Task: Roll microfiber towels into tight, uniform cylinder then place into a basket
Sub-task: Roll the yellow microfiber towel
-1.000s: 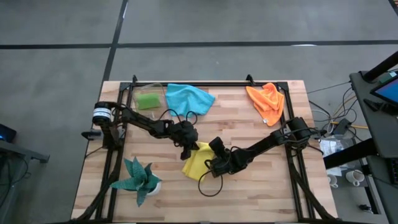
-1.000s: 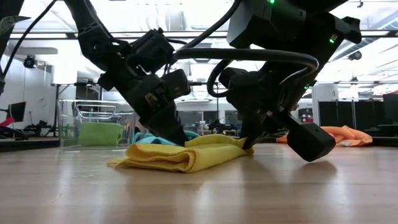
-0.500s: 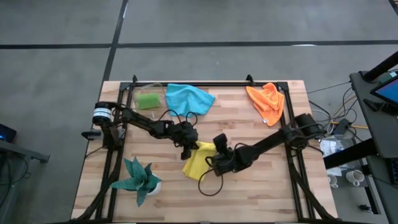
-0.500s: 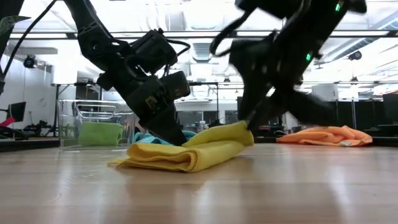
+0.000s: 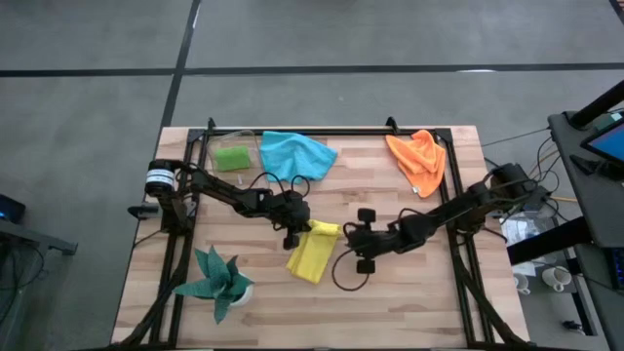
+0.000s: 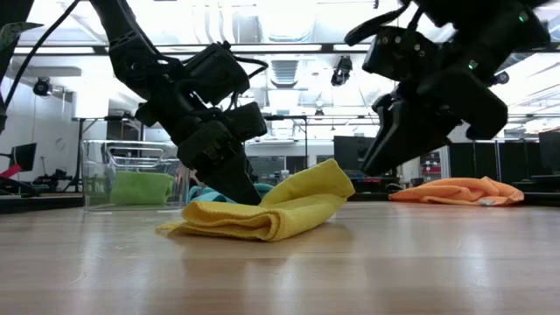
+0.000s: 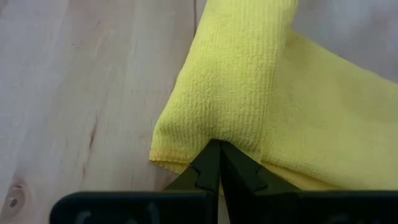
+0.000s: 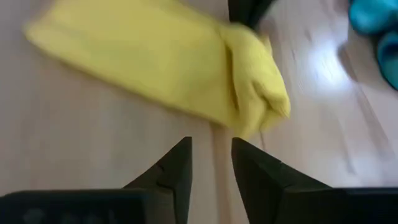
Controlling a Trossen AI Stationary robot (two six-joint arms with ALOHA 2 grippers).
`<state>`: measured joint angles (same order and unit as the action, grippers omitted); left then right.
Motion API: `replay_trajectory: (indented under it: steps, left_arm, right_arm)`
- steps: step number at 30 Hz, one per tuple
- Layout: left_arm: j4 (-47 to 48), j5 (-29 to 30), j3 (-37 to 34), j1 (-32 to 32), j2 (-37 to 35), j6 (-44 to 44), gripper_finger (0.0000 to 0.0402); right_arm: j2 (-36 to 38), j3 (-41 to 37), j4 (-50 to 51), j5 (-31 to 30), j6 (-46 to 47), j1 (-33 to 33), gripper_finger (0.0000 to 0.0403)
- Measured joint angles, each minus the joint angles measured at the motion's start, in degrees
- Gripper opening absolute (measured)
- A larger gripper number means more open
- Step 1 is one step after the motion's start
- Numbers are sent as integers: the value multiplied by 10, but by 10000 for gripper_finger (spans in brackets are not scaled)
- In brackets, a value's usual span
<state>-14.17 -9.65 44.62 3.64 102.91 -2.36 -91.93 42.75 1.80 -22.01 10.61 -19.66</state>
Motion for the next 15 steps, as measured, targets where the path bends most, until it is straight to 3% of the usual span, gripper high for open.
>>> replay_trajectory:
  steps: [3, 7, 15]
  left_arm:
    - [1, 1, 0, 0, 0, 19, 0]
    - [2, 2, 0, 0, 0, 34, 0]
    - [5, 12, 0, 0, 0, 46, 0]
  right_arm:
    - [0, -32, -71, -31, 2, 1, 76]
    - [0, -46, -86, -94, 30, 6, 20]
    - [-28, -66, -144, -91, 78, 4, 9]
